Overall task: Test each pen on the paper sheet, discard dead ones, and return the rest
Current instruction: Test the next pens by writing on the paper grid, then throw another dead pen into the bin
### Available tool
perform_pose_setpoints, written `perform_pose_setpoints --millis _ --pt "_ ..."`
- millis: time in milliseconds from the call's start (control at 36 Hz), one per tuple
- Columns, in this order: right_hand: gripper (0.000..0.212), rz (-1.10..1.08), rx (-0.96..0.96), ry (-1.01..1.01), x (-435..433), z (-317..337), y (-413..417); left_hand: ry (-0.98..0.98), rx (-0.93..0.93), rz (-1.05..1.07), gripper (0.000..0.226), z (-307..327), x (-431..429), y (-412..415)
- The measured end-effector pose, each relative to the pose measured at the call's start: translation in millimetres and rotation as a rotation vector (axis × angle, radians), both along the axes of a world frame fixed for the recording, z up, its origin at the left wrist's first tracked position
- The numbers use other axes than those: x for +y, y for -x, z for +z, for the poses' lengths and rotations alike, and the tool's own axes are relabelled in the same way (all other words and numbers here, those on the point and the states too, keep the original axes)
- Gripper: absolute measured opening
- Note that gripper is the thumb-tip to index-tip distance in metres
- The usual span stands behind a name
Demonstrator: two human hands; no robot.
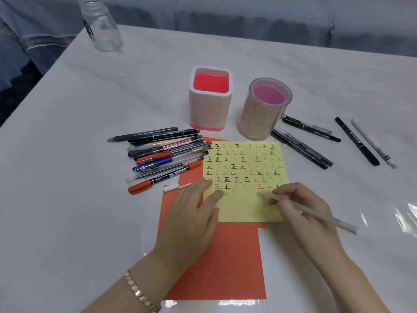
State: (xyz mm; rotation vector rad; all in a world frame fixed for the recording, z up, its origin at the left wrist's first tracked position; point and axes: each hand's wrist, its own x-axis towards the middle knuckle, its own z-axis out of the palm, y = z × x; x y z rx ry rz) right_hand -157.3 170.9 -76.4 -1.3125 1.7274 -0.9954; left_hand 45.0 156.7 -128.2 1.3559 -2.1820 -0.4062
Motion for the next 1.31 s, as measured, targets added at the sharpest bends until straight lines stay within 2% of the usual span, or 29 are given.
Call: perform_pose_setpoints --millis 139,167,250,306,417,500,556,639,722,778,833,1000,1306 --pt "0.005 -0.018 -0.061 -0.017 -3.7 -1.6 -16.3 0.041 -0.083 0.207 0.033 10.0 -13.6 -33.2" --pt "0.002 -0.02 -0.074 -0.02 -4.3 -1.0 -19.3 0.028 -0.103 0.217 0.033 10.7 -15.9 -38.9" --pt "0.014 0.005 -0.094 -0.034 -5.4 -1.0 -24.9 -0.011 -0.174 0.19 0.032 10.1 -20.7 -49.5" --pt "0.014 0.016 -0.111 -0.051 -5.9 0.8 -28.1 -0.023 -0.174 0.179 0.031 10.2 -21.9 -51.7" --pt "0.009 0.027 -0.149 -0.066 -5.7 3.1 -30.4 -0.059 -0.158 0.22 0.013 11.0 -20.5 -49.0" --pt "0.005 0.013 -0.199 -0.088 -6.4 7.2 -29.9 -0.17 -0.061 0.264 0.014 18.9 -18.3 -44.2" --pt "0.008 0.005 -0.245 -0.107 -8.3 8.5 -27.5 -0.265 0.081 0.286 0.011 25.4 -16.0 -40.8" --pt "0.03 0.016 -0.337 -0.1 -10.1 12.9 -24.0 -0.368 0.348 0.302 0.017 35.3 -15.6 -34.4" --pt "0.069 0.045 -0.467 -0.065 -10.1 19.0 -21.7 -0.478 0.595 0.3 0.019 51.4 -16.8 -26.3" --pt "0.073 0.056 -0.552 -0.043 -10.1 24.1 -22.0 -0.53 0.734 0.272 0.017 62.9 -15.9 -21.3" --pt "0.069 0.057 -0.612 -0.019 -10.1 28.7 -23.2 -0.568 0.821 0.239 0.017 70.3 -15.0 -18.4" --pt "0.057 0.052 -0.665 0.06 -9.2 39.6 -26.5 -0.56 0.881 0.193 0.022 78.0 -13.3 -16.4" --pt "0.06 0.077 -0.552 0.081 -9.6 44.9 -30.2 -0.523 0.85 0.125 0.023 83.3 -10.3 -18.5"
